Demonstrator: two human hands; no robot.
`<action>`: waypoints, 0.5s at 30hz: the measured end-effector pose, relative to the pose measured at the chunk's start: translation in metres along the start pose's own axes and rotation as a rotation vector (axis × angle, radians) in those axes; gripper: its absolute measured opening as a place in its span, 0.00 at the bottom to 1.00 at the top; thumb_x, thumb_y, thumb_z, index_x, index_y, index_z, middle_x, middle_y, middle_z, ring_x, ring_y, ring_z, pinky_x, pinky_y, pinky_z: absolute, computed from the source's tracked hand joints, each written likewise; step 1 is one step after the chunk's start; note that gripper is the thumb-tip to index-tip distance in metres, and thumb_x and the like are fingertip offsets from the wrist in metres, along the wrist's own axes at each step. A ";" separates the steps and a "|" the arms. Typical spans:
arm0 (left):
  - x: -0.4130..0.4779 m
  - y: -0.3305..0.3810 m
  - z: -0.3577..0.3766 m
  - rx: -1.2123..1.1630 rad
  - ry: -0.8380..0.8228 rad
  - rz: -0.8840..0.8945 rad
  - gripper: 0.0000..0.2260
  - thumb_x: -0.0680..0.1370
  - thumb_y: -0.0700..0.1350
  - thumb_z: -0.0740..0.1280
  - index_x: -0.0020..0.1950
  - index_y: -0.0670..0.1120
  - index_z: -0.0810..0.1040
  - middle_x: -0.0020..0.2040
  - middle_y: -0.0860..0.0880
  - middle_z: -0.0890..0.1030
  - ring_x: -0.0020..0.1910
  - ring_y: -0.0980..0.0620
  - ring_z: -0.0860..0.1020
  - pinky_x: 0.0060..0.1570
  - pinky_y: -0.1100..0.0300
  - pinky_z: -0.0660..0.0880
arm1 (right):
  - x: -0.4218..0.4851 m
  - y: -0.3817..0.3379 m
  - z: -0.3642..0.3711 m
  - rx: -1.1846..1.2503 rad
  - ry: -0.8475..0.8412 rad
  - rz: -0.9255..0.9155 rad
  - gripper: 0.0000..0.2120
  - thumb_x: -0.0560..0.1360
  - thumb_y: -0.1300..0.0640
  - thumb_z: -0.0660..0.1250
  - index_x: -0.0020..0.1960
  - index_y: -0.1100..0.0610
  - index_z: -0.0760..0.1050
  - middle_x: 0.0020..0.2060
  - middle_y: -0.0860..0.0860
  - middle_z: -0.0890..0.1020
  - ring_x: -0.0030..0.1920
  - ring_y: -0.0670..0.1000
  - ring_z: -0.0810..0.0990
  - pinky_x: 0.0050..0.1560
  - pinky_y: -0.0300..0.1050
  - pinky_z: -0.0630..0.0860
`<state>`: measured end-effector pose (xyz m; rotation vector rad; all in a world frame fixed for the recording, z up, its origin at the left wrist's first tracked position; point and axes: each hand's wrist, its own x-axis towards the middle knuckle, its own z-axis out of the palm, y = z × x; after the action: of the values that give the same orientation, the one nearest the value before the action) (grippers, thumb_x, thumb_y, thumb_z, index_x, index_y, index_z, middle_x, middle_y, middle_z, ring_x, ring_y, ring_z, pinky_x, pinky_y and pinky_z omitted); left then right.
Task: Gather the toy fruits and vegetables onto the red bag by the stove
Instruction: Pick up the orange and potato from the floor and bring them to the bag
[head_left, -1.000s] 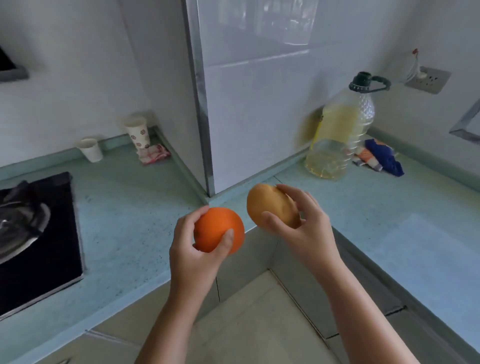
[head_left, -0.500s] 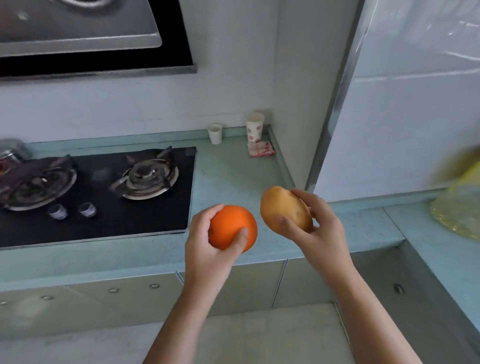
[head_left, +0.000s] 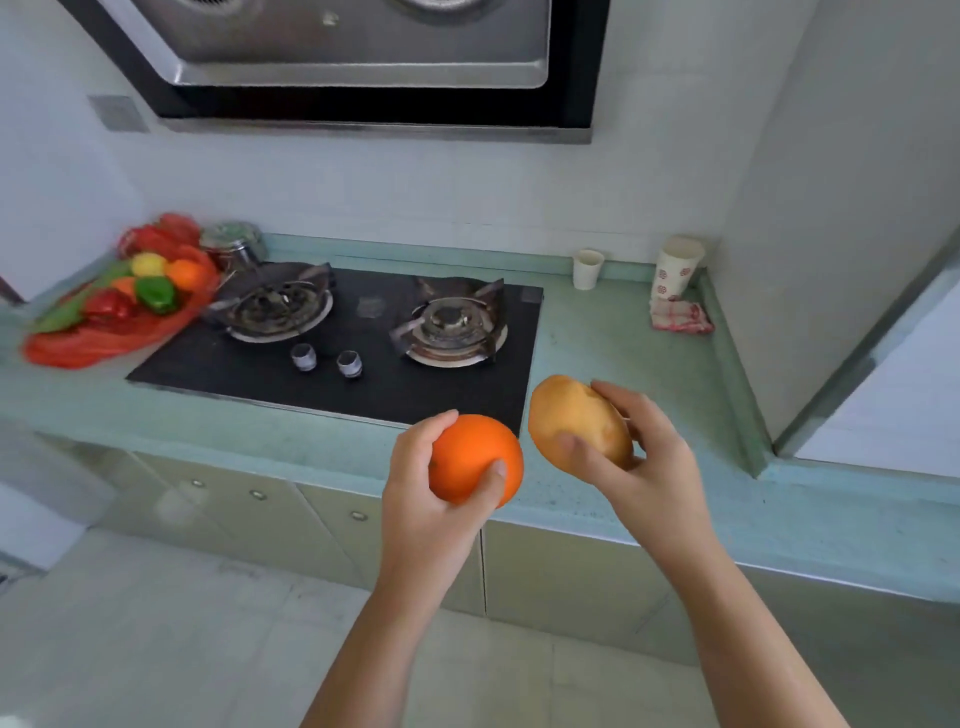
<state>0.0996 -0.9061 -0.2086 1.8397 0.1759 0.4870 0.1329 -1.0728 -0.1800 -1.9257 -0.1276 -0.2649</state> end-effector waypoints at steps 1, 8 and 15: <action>0.001 -0.004 -0.013 0.012 0.013 0.002 0.24 0.64 0.58 0.70 0.59 0.62 0.70 0.58 0.67 0.70 0.58 0.66 0.70 0.53 0.53 0.76 | -0.001 -0.005 0.013 0.004 -0.014 -0.006 0.27 0.59 0.37 0.67 0.57 0.42 0.72 0.53 0.39 0.76 0.51 0.36 0.72 0.48 0.41 0.73; 0.006 -0.042 -0.132 0.031 0.138 -0.054 0.22 0.66 0.52 0.72 0.57 0.63 0.70 0.56 0.64 0.70 0.55 0.68 0.69 0.49 0.63 0.73 | -0.024 -0.053 0.121 0.042 -0.141 -0.006 0.25 0.61 0.44 0.70 0.58 0.42 0.72 0.52 0.41 0.76 0.51 0.34 0.71 0.47 0.35 0.71; 0.005 -0.083 -0.273 0.040 0.263 -0.136 0.22 0.69 0.46 0.74 0.56 0.63 0.69 0.55 0.63 0.71 0.54 0.64 0.71 0.44 0.72 0.68 | -0.060 -0.109 0.254 0.097 -0.294 -0.035 0.21 0.67 0.54 0.73 0.57 0.43 0.71 0.51 0.42 0.75 0.49 0.34 0.72 0.40 0.30 0.72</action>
<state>0.0012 -0.6382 -0.2182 1.7836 0.4886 0.6321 0.0825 -0.7941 -0.1826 -1.8578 -0.3625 0.0033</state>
